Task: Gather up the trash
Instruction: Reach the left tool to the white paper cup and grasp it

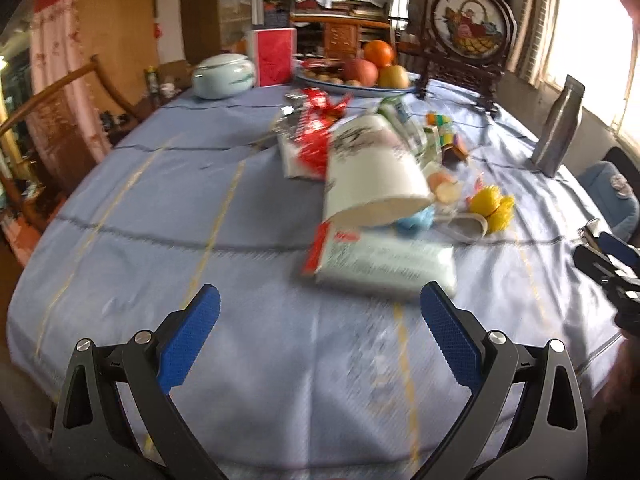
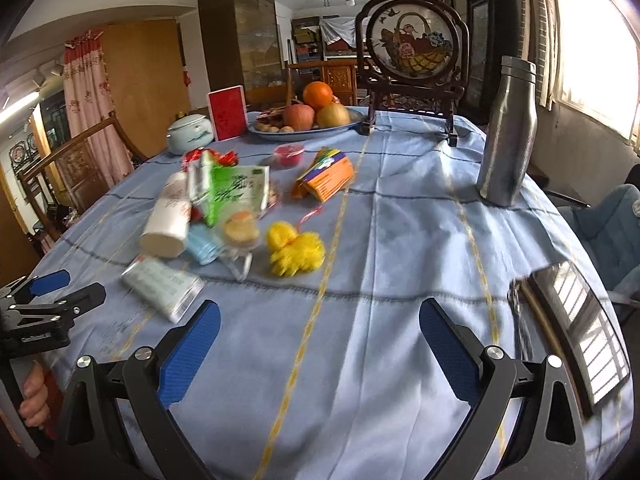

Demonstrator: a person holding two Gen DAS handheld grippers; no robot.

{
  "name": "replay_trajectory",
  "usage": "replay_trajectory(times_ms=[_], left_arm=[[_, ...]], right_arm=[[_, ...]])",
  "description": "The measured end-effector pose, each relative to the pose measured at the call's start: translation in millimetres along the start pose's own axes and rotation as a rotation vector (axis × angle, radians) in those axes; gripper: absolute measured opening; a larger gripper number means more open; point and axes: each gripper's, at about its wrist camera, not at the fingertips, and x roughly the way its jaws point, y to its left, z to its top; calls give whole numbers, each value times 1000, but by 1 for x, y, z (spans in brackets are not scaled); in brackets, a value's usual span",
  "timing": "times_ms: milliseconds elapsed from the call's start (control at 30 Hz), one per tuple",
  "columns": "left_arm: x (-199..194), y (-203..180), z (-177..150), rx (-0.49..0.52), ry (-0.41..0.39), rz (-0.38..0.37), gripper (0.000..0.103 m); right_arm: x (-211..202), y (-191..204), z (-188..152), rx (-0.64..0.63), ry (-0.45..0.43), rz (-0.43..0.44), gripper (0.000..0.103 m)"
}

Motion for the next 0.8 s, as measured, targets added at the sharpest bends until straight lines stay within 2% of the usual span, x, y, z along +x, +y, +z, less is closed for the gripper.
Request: replay_trajectory(times_ms=[200, 333, 467, 667, 733, 800], left_arm=[[34, -18, 42, 51, 27, -108, 97], [65, -19, 63, 32, 73, -135, 97], [89, -9, 71, -14, 125, -144, 97], [102, 3, 78, -25, 130, -128, 96], [102, 11, 82, -28, 120, -115, 86], [99, 22, 82, -29, 124, -109, 83]], right_arm=[[31, -14, 21, 39, 27, 34, 98], [52, -18, 29, 56, 59, 61, 98], [67, -16, 31, 38, 104, 47, 98], [83, -12, 29, 21, 189, 74, 98], [84, -11, 28, 21, 198, 72, 98], [84, -10, 28, 16, 201, 73, 98]])
